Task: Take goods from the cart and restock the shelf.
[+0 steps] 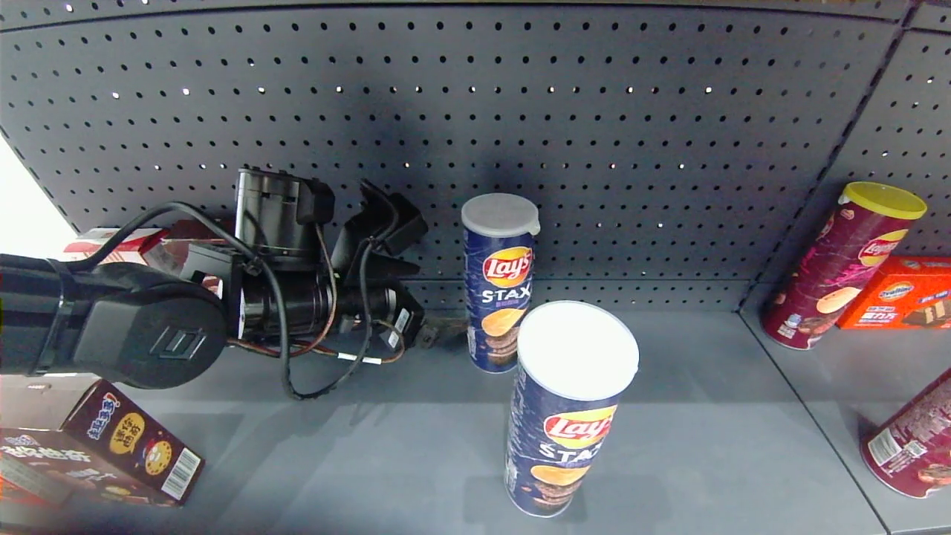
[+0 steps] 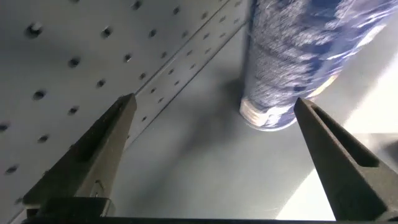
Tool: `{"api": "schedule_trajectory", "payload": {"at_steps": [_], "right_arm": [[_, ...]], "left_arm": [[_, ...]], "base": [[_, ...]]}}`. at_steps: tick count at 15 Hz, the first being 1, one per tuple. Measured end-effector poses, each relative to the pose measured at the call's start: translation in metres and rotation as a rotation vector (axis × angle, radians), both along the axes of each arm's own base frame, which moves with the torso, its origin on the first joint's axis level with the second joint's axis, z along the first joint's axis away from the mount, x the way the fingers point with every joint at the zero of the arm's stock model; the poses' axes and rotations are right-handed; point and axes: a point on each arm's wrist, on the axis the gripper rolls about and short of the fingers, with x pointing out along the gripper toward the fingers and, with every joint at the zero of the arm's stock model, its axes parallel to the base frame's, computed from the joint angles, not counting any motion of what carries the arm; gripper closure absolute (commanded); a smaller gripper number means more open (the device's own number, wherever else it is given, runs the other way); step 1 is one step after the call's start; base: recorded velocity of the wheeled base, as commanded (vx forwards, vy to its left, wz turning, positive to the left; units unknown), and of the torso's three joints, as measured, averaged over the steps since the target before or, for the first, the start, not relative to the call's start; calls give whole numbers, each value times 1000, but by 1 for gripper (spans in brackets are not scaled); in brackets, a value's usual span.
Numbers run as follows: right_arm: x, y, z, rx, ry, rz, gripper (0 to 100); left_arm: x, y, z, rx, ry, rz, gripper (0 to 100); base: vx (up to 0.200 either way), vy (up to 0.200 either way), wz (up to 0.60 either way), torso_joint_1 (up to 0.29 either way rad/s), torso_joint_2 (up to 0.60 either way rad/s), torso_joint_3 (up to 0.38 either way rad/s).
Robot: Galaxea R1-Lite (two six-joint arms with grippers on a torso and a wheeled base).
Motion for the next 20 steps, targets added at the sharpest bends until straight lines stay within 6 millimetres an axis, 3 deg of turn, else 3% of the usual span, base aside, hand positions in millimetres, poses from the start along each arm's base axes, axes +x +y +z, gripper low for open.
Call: {"api": "schedule_trajectory", "payload": {"at_steps": [10,15,20], "right_arm": [[0,0,0,0,0,0,0],[0,0,0,0,0,0,0],[0,0,0,0,0,0,0]], "left_arm": [[-24,11,-8,13,-65,144,0],[-25,-6,-4,33,-138,233,0],[-21,-16,-15,47,-123,218,0]], "base": [[0,0,0,0,0,0],[0,0,0,0,0,0],[0,0,0,0,0,0]]}}
